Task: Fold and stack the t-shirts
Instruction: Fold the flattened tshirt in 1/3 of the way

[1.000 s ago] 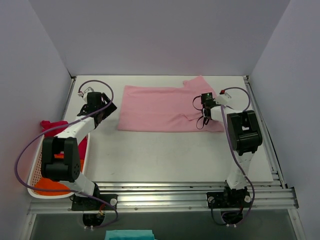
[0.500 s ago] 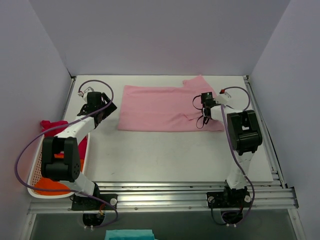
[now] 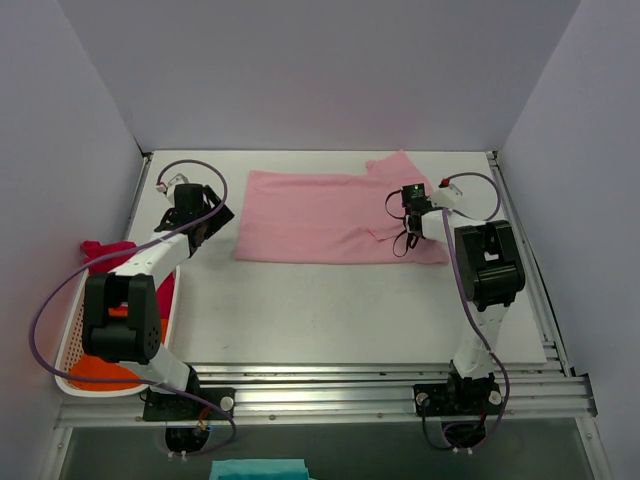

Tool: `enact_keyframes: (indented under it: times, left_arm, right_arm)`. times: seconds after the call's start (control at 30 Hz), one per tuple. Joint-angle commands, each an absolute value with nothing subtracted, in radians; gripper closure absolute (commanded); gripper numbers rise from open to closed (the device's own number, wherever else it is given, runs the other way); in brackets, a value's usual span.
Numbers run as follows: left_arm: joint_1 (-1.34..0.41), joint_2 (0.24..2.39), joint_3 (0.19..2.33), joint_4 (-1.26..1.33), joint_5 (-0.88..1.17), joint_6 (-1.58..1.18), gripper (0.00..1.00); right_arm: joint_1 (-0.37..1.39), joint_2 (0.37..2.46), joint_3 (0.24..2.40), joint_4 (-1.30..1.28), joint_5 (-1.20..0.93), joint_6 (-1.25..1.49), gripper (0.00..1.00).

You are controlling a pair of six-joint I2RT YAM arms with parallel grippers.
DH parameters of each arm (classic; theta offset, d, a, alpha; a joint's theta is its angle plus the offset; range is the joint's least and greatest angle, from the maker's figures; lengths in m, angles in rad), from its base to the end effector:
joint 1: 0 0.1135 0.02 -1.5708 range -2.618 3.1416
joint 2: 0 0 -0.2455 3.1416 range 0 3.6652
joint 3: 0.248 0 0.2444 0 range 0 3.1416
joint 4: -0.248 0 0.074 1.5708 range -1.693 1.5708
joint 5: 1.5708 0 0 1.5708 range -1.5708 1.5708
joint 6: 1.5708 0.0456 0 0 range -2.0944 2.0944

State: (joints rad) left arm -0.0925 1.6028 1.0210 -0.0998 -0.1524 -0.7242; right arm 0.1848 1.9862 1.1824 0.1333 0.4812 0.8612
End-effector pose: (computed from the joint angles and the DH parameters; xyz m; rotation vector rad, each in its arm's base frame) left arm 0.3504 -0.0256 0.2038 -0.7785 2.1183 -0.2686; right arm 0.4131 0.0558 0.1381 0.9493 1.9344 0.0616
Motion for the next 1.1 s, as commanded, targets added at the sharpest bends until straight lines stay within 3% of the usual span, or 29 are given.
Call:
enact_keyframes:
  times: [0.0,0.43,0.8,1.07]
  left_arm:
    - [-0.098,1.588,1.035,-0.060,-0.161,-0.713,0.12]
    - [-0.098,1.595,1.037,-0.057,-0.166,-0.712,0.12]
    - [-0.098,1.600,1.040,-0.055,-0.169,-0.710,0.12]
    - [-0.098,1.612,1.045,-0.052,-0.173,-0.709,0.12]
  right_arm:
    - [0.193,1.937,1.223,0.089,0.502,0.853,0.90]
    - [0.184,1.960,1.256,0.084,0.508,0.842,0.89]
    - [0.183,1.982,1.295,0.081,0.482,0.839,0.98]
    - [0.183,2.078,1.470,0.034,0.419,0.859,0.99]
